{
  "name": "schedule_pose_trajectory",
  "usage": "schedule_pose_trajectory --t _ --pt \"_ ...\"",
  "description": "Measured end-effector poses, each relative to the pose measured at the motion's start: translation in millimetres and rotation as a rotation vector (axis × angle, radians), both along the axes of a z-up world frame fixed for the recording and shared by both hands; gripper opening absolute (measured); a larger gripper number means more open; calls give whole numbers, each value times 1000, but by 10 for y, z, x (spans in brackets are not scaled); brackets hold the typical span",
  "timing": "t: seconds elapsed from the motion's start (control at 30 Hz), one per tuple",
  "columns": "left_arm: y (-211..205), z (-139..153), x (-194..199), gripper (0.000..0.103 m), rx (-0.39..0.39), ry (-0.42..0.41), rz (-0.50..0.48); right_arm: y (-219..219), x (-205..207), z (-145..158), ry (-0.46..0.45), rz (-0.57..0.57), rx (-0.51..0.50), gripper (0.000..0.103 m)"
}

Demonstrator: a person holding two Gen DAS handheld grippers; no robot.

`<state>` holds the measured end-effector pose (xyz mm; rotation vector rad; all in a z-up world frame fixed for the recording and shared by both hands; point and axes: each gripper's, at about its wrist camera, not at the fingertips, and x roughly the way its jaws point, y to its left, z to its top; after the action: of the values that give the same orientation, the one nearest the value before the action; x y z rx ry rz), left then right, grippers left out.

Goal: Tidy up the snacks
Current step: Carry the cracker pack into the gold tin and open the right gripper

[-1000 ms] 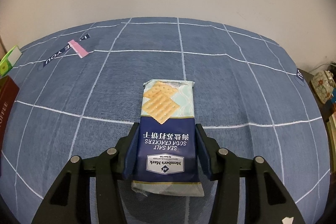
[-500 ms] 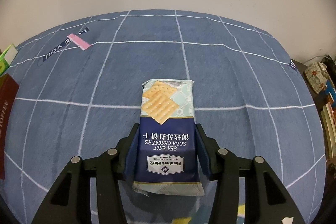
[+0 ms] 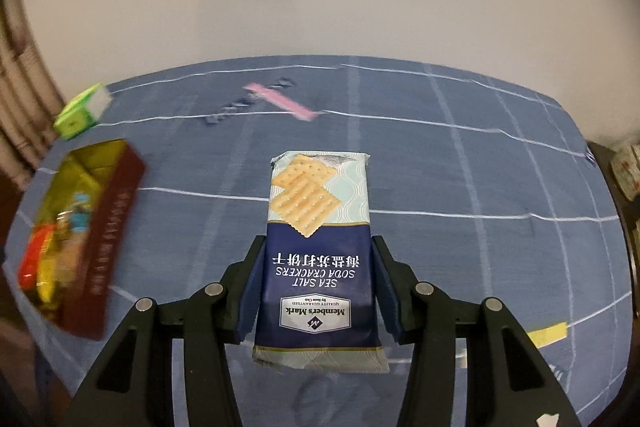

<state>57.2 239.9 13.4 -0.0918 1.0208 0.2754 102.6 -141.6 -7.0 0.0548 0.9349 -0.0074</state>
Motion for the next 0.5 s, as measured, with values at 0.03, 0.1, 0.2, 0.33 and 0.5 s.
schedule_pose_trajectory --t 0.03,0.1,0.2,0.33,0.5 --pt "13 -8 -25 48 3 -1 3 110 -2 25 1 15 4 46" --pt "46 -22 -73 48 -5 -3 10 311 -33 73 -1 48 8 46" --pt "92 -31 -144 48 -10 -8 18 647 -58 134 2 105 7 46" --pt "129 -35 -211 48 -9 -15 22 1095 -83 166 7 182 0 46" --pt "181 -66 -273 48 -21 -7 33 1469 -88 157 19 237 2 46"
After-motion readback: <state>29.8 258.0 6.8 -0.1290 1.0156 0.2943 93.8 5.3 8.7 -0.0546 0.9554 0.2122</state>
